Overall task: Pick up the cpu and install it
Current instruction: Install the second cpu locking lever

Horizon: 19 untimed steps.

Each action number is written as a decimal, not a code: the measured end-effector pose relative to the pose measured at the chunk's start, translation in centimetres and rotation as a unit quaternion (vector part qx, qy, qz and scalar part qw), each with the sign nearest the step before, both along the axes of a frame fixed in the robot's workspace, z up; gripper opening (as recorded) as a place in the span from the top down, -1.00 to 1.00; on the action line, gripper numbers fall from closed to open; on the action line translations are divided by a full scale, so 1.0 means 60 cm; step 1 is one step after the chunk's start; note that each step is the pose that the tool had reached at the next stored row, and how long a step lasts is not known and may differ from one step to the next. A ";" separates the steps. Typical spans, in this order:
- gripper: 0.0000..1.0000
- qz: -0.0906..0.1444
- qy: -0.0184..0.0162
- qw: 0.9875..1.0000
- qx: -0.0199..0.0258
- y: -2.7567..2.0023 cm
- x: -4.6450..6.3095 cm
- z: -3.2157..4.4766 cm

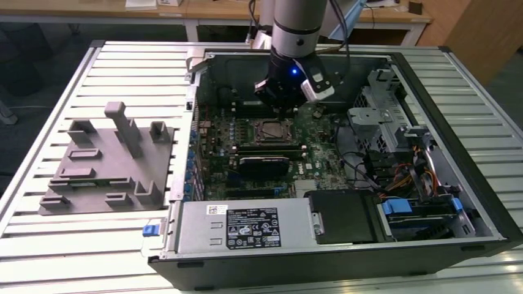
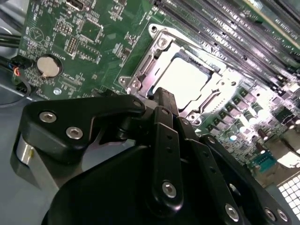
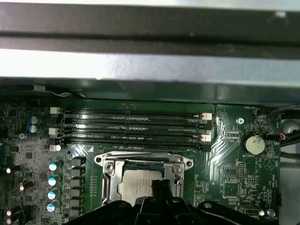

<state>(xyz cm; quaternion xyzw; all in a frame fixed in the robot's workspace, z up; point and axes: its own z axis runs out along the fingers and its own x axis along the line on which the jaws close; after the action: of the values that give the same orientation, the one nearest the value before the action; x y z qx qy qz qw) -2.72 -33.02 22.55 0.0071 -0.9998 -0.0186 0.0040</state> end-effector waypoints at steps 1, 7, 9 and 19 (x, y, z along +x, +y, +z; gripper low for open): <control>0.79 0.000 0.000 1.000 0.000 -0.0016 0.000 0.000; 0.79 0.000 0.000 1.000 0.000 -0.0095 0.000 0.000; 0.79 0.000 0.000 1.000 0.000 -0.0109 0.000 0.001; 0.79 0.000 0.000 1.000 0.000 -0.0305 0.000 0.008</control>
<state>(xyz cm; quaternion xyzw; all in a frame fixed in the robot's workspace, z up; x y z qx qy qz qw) -2.72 -34.85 23.02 0.0071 -0.9998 -0.0186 0.0040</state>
